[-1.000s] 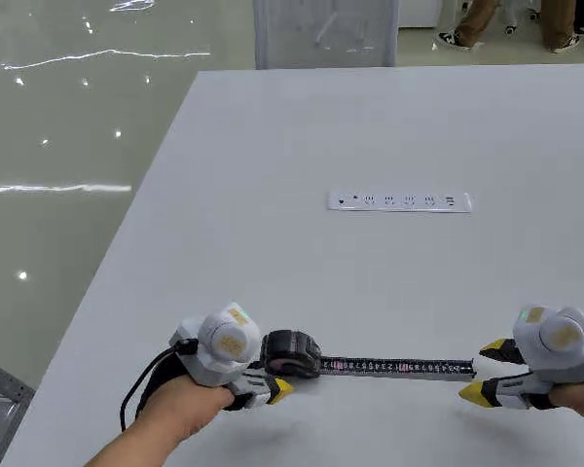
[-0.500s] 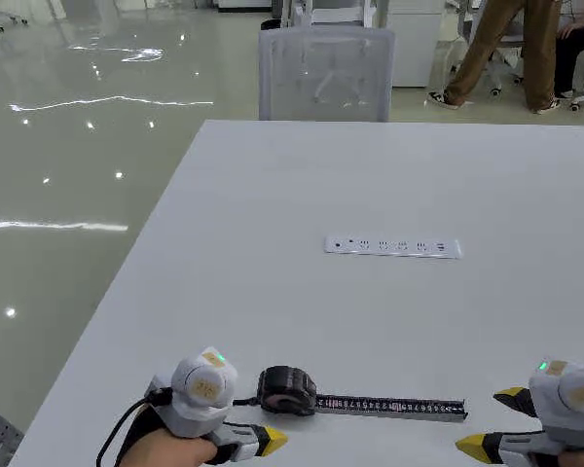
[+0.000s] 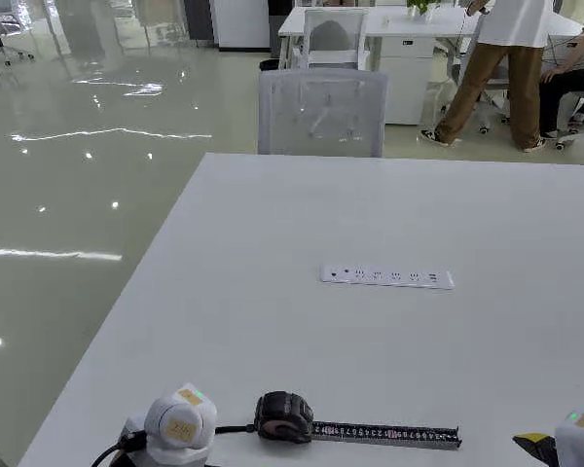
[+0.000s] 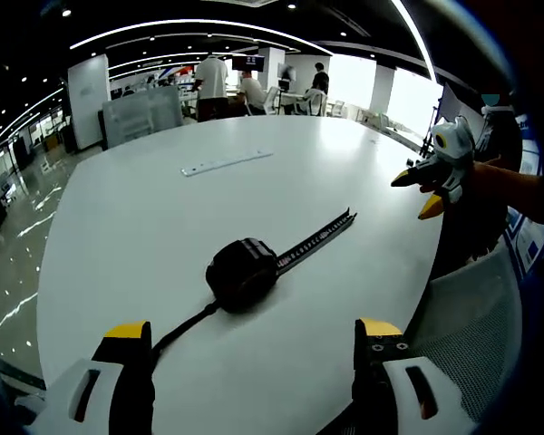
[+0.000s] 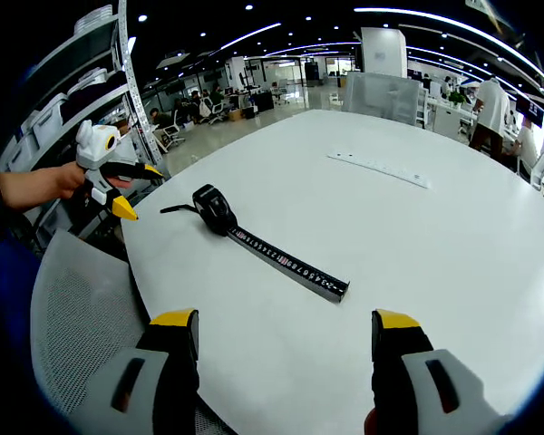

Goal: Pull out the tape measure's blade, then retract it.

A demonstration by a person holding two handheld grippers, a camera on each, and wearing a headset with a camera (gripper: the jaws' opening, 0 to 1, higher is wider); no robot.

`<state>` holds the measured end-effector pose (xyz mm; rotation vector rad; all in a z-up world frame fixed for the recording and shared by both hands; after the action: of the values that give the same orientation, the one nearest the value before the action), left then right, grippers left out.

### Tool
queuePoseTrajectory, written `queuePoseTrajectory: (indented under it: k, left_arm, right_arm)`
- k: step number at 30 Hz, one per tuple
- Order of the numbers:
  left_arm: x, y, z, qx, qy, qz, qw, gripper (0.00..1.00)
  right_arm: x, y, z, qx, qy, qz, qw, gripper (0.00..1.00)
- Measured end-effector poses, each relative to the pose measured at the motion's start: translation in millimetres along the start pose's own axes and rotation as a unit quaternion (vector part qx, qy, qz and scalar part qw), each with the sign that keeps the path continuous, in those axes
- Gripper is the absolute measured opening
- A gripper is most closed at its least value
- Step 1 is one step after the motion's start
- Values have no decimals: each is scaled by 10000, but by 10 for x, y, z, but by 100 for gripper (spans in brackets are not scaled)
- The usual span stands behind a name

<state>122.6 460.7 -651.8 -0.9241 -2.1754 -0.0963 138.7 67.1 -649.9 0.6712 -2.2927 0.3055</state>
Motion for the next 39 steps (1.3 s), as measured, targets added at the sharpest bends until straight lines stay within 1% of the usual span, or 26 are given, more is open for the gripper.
queuePoseTrajectory:
  k: [1, 5, 8, 11, 16, 20, 24, 29, 33, 34, 39]
  left_arm:
    - [27, -31, 17, -8, 4, 9, 10000, 88]
    - [100, -82, 73, 21, -37, -6, 10000, 89]
    - [180, -119, 91, 85, -93, -49, 9999, 91]
    - [262, -154, 104, 100, -152, -85, 9998, 91]
    - [387, -212, 108, 125, -192, -141, 9996, 93]
    - [464, -255, 127, 154, -209, -185, 9995, 95]
    - [560, -310, 156, 205, -173, -209, 9994, 97]
    - [668, -349, 188, 267, -179, -248, 9992, 100]
    - [754, -378, 196, 326, -201, -285, 9989, 100]
    - [788, -386, 193, 330, -219, -330, 9987, 100]
    - [919, -420, 180, 344, -242, -369, 9984, 100]
  right_arm:
    - [29, 19, 5, -17, 0, -7, 10000, 75]
    - [126, 71, 10, -138, -19, 27, 9999, 80]
    - [203, 103, 5, -225, -41, 75, 9997, 83]
    - [306, 186, -11, -263, -57, 87, 9996, 86]
    - [436, 267, -24, -331, -73, 100, 9994, 90]
    - [528, 290, -12, -357, -73, 127, 9993, 91]
    - [653, 294, -12, -419, -60, 209, 9989, 94]
    - [785, 290, -5, -519, -27, 270, 9983, 99]
    - [861, 311, -3, -519, 23, 265, 9983, 100]
    - [885, 318, -11, -524, 36, 261, 9983, 100]
    - [987, 337, -50, -526, 42, 314, 9981, 100]
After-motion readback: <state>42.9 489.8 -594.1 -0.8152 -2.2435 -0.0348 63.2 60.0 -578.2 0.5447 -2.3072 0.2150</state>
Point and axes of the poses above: the centre of the closed fingertips' face, and the gripper's own axes: x roughly backward along the fingers, y roughly to its left, z roughly out of its underside, the point moved 9 cm from there along x, roughly backward along the fingers, and after that the axes turned 13 degrees about z, right-handed, at the moved point
